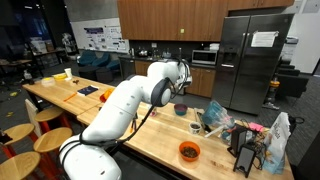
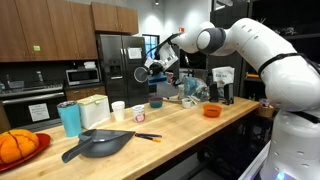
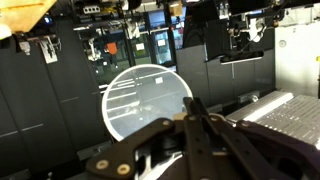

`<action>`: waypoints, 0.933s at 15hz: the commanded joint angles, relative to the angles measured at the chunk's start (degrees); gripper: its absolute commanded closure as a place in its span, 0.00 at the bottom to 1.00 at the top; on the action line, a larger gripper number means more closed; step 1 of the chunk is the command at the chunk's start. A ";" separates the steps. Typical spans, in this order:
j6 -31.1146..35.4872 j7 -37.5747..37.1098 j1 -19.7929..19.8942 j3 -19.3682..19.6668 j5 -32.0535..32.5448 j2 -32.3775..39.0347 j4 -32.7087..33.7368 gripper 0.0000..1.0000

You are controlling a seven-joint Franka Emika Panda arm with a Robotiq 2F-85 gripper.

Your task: Put the clear lid on the white and pink container.

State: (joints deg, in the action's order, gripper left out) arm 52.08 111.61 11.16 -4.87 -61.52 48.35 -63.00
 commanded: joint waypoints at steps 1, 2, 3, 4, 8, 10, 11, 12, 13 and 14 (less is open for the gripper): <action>3.15 -0.20 -2.22 3.47 6.66 -5.30 -2.35 1.00; 3.84 -0.18 -2.50 3.91 8.78 -6.31 -2.73 1.00; 4.51 -0.49 -2.74 4.26 10.90 -7.31 -2.94 1.00; 5.20 -0.92 -3.02 4.56 13.06 -8.43 -3.30 1.00; 5.17 -5.89 -4.68 4.12 21.49 -10.61 -2.35 1.00; 4.97 -8.10 -5.63 3.18 24.81 -10.36 -1.57 1.00; 5.14 -9.16 -6.40 2.64 26.20 -10.17 -1.59 1.00; 5.14 -9.96 -6.97 2.04 27.31 -9.83 -1.55 1.00; 5.34 -10.64 -7.60 1.43 28.36 -9.40 -1.75 1.00; 5.65 -11.18 -8.11 0.76 29.07 -9.12 -2.35 1.00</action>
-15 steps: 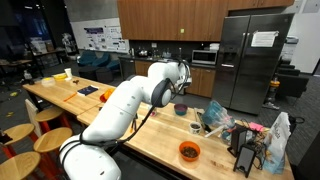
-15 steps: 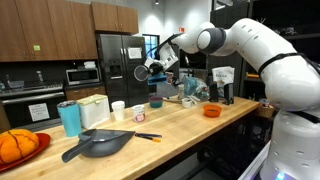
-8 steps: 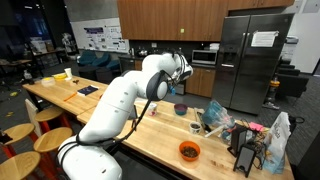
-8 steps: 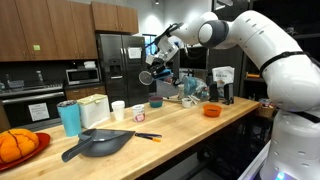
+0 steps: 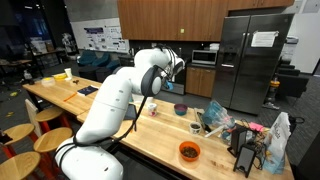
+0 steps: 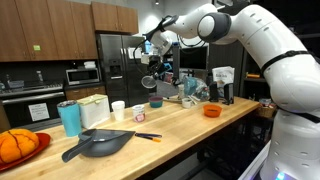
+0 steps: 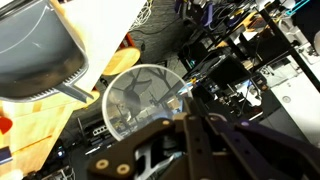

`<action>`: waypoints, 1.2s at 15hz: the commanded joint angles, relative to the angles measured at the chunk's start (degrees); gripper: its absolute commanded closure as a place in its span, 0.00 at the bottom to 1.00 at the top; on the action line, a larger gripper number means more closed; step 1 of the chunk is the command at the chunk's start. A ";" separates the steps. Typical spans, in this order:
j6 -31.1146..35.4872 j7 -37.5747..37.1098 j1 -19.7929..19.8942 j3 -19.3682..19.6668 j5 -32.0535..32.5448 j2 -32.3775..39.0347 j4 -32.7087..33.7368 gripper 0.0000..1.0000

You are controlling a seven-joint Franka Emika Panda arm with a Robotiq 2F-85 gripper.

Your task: Put the clear lid on the white and pink container.

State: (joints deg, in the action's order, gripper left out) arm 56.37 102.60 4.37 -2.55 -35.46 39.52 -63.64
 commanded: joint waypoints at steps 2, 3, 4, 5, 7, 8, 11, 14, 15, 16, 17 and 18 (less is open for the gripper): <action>2.12 -2.41 -1.82 -2.69 3.94 -0.26 -3.75 1.00; 2.49 -2.28 -1.84 -3.20 4.03 -0.34 -5.16 1.00; 2.88 -2.21 -1.89 -3.54 4.09 -0.34 -6.47 1.00; 3.50 -2.05 -1.88 -3.74 4.07 -0.26 -7.89 1.00; 4.85 -1.71 -1.61 -3.98 3.63 -0.41 -11.01 1.00; 5.78 -1.47 -1.42 -3.91 3.45 -0.84 -13.05 1.00; 7.97 -1.04 -0.95 -3.79 3.08 -1.21 -17.81 1.00; 9.87 -1.29 -1.22 -3.81 3.30 -1.06 -21.39 1.00; 10.44 -1.36 -1.41 -3.84 3.48 -1.14 -22.45 1.00; 11.03 -1.41 -1.59 -3.89 3.62 -1.16 -23.36 1.00; 11.47 -1.46 -1.87 -3.97 3.88 -1.21 -24.20 1.00; 12.00 -1.42 -2.12 -4.09 4.03 -1.16 -25.02 1.00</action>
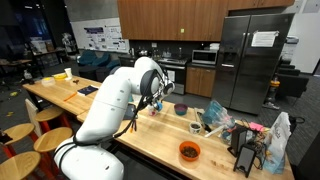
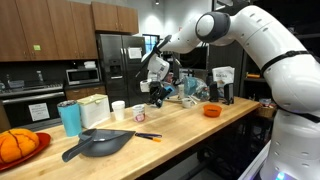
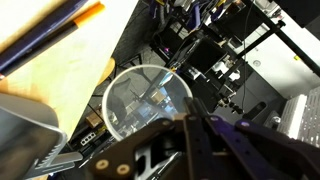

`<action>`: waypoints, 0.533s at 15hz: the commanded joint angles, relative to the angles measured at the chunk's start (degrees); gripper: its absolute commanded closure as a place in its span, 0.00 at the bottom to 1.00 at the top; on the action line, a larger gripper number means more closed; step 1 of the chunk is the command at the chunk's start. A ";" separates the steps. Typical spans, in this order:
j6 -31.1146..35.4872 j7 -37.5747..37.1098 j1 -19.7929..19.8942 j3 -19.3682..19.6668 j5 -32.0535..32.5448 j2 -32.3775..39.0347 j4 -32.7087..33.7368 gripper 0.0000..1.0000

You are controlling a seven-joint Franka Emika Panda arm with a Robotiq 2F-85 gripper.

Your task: Put the clear lid on the white and pink container.

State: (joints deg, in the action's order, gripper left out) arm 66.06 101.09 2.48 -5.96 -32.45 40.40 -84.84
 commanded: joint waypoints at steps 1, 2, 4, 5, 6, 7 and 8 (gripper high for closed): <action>2.78 -0.18 -0.71 -0.79 1.36 -2.08 -4.56 1.00; 3.15 -0.46 -1.09 -0.92 1.79 -2.01 -4.98 1.00; 3.73 -0.92 -1.92 -1.28 2.89 -1.89 -5.89 1.00; 4.10 -1.17 -2.33 -1.40 3.70 -1.86 -6.21 1.00; 4.38 -1.52 -2.76 -1.46 4.96 -1.81 -6.38 1.00; 4.54 -2.12 -3.17 -1.50 6.10 -1.84 -6.51 1.00; 4.40 -2.33 -3.34 -1.69 7.01 -1.69 -6.37 1.00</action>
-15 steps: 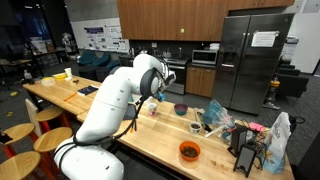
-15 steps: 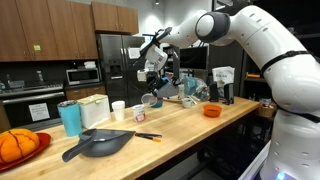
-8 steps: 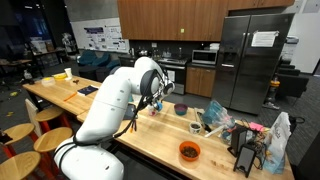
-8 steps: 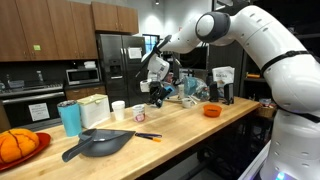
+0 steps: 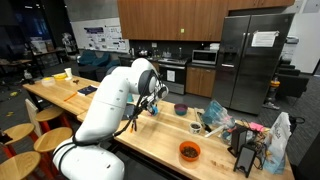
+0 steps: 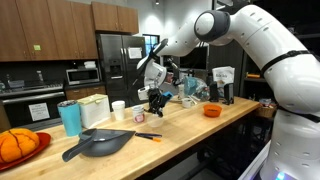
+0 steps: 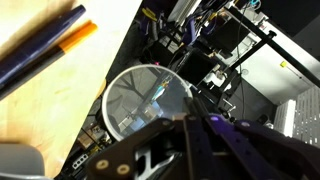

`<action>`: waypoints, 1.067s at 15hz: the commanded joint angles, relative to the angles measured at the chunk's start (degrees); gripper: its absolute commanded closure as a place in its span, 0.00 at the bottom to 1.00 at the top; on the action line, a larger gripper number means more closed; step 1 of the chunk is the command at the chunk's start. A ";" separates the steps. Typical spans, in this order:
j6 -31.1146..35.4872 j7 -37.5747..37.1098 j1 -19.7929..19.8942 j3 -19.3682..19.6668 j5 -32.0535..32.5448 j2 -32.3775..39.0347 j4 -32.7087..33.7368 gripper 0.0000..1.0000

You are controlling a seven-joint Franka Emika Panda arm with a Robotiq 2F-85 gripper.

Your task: Put the clear lid on the white and pink container.

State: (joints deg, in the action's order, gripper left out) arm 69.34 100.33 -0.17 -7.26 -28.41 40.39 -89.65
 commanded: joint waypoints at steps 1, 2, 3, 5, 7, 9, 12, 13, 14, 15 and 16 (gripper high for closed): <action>0.18 -1.07 -0.53 -0.82 3.35 -1.35 -1.32 1.00; 0.57 -1.34 -0.84 -0.81 4.07 -1.51 -1.41 1.00; 0.55 -1.43 -0.85 -0.98 4.50 -1.59 -1.38 1.00; 0.42 -1.12 -0.78 -1.38 5.31 -1.89 -1.47 1.00; 0.75 -1.22 -0.81 -1.53 5.68 -2.39 -1.57 1.00; 1.59 -1.12 -0.67 -1.62 5.81 -3.43 -2.01 1.00; 3.53 -0.88 -0.40 -1.52 5.34 -5.74 -2.57 1.00; 4.37 -0.78 -0.32 -1.46 5.31 -6.60 -2.72 1.00; 5.50 -0.88 -0.43 -1.31 5.65 -7.91 -3.11 1.00; 6.45 -0.84 -0.41 -1.25 5.68 -8.84 -3.30 1.00; 7.32 -0.72 -0.37 -1.21 5.68 -9.90 -3.56 1.00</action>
State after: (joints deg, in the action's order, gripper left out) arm 73.32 99.73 -0.83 -8.49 -23.76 35.63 -90.02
